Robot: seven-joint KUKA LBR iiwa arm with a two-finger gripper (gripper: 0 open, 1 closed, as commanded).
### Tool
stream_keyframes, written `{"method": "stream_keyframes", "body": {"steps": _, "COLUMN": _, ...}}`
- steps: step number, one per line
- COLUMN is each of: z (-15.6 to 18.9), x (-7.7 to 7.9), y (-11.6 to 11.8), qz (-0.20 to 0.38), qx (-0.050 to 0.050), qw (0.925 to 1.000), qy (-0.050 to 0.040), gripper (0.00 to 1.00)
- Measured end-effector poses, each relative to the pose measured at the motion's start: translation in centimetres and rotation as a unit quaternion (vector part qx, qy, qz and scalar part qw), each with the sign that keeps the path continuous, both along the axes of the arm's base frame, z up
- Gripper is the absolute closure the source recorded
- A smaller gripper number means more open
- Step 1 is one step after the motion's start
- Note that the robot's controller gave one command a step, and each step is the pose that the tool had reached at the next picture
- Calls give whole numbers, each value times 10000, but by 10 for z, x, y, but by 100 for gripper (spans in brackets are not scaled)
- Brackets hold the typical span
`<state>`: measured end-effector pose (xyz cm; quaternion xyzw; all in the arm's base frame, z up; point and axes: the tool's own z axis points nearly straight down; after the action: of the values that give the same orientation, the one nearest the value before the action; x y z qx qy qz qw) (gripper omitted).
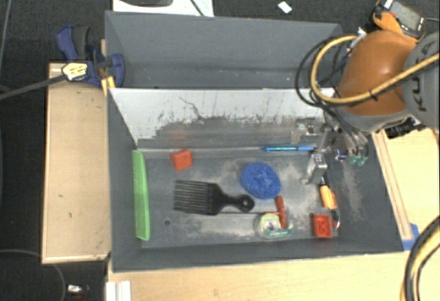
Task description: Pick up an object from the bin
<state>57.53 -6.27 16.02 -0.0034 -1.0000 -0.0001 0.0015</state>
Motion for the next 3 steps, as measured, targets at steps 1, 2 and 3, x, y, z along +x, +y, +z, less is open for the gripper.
{"method": "stream_keyframes", "body": {"steps": 1, "z": 3, "x": 2, "y": 0, "qz": 10, "qx": -4, "qw": 10000, "qy": -34, "gripper": 0}}
{"method": "stream_keyframes", "body": {"steps": 2, "z": -71, "x": -3, "y": 48, "qz": -548, "qx": 0, "qw": 9985, "qy": -53, "gripper": 0}}
{"method": "stream_keyframes", "body": {"steps": 3, "z": -50, "x": -8, "y": 65, "qz": -62, "qx": -14, "qw": 10000, "qy": -73, "gripper": 0}}
